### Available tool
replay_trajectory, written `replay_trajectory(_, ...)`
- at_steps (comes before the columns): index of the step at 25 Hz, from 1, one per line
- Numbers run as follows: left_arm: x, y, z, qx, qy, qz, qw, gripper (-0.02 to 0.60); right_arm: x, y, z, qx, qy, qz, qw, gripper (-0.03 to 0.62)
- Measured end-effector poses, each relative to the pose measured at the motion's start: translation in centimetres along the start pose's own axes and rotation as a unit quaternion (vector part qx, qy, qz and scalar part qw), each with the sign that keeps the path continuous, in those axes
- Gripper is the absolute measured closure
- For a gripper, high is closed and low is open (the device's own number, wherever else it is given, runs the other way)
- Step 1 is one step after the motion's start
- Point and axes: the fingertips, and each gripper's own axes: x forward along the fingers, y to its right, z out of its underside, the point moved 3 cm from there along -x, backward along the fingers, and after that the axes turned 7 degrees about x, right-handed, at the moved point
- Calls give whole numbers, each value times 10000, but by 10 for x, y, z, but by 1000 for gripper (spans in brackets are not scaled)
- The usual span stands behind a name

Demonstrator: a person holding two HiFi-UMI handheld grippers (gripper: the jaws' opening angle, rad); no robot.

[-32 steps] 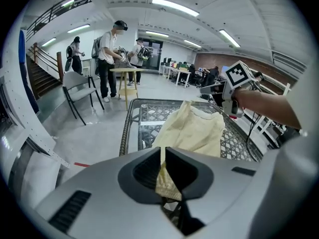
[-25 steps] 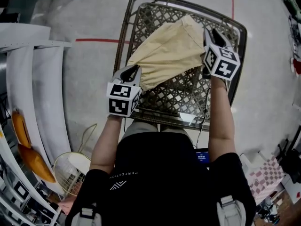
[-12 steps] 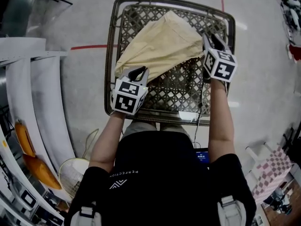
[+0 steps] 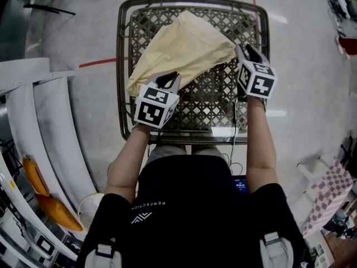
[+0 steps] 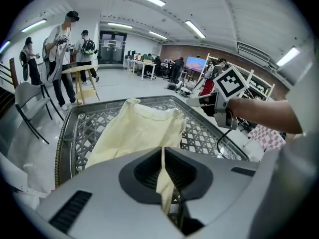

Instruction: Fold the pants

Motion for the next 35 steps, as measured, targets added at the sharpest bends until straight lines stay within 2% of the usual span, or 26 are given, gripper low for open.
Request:
replay_trajectory(10, 4, -22, -21, 256, 40, 84, 9996, 557, 1, -3, 13, 159, -79, 145, 9997, 479)
replay_trajectory(18, 7, -40, -22, 383, 179, 364, 9984, 557, -9, -23, 16, 249, -60, 362, 9990, 479)
replay_trajectory(24, 19, -58, -28, 422, 117, 248, 9987, 553, -7, -20, 30, 517, -119, 283, 9982, 463)
replay_trajectory(26, 23, -64, -36, 400, 148, 230, 9988, 490, -5, -15, 32, 616, -150, 267, 9976, 453)
replay_trajectory(30, 35, -81, -53, 353, 107, 125, 9992, 470, 4, -12, 36, 854, -201, 224, 9959, 422)
replay_trajectory(35, 62, -98, -80, 359, 125, -17, 9993, 384, 20, -6, 40, 1075, -426, 172, 9931, 407)
